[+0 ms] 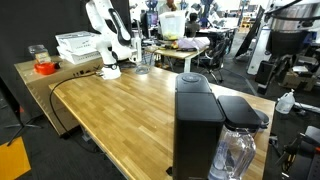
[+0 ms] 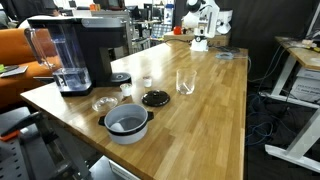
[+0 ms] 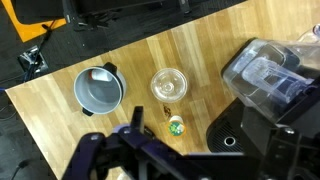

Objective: Open the lid of the coffee marker

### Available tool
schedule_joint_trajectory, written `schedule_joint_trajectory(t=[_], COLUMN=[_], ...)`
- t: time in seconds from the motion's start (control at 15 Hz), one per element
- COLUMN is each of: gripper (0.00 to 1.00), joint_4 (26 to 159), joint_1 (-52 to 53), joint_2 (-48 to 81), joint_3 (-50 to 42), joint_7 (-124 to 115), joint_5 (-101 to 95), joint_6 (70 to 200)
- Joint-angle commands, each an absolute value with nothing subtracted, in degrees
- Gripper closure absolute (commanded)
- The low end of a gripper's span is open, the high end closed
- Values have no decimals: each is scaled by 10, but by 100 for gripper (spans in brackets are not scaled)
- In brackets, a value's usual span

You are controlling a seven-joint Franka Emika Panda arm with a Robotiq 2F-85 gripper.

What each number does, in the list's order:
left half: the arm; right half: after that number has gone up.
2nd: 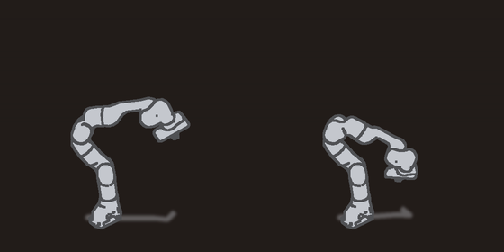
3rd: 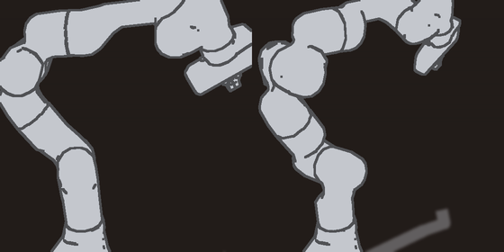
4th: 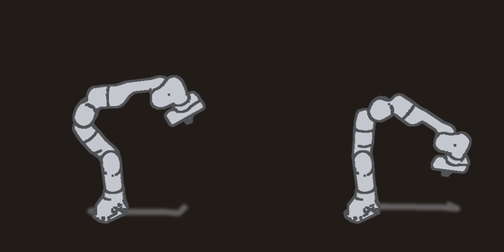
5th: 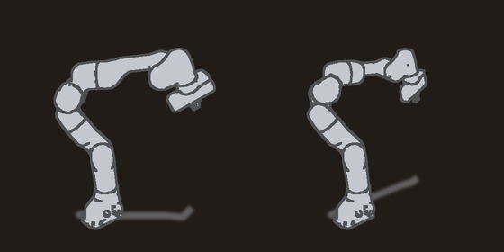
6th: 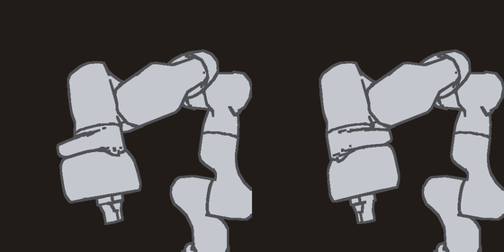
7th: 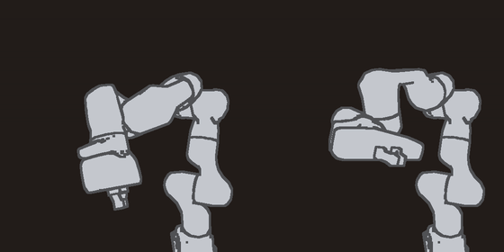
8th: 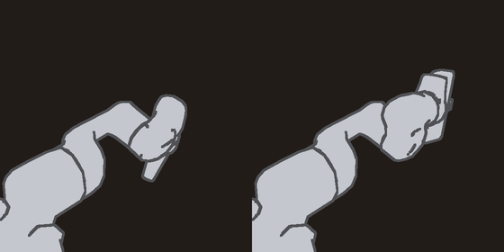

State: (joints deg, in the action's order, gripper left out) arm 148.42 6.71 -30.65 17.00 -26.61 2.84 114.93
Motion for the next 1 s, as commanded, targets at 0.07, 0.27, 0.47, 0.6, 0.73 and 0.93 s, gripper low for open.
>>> schedule_joint_trajectory(t=[0.07, 0.27, 0.47, 0.6, 0.73, 0.93], gripper=[0, 0, 0, 0, 0, 0], joint_4=[1484, 1471, 1442, 1417, 1390, 1342], joint_1=[70, 72, 67, 64, 62, 56], joint_2=[-306, -296, -277, -257, -230, -180], joint_3=[167, 147, 118, 96, 77, 60], joint_7=[-267, -244, -205, -174, -142, -106], joint_5=[27, 49, 53, 55, 57, 44], joint_6=[1148, 1159, 1159, 1155, 1148, 1124])
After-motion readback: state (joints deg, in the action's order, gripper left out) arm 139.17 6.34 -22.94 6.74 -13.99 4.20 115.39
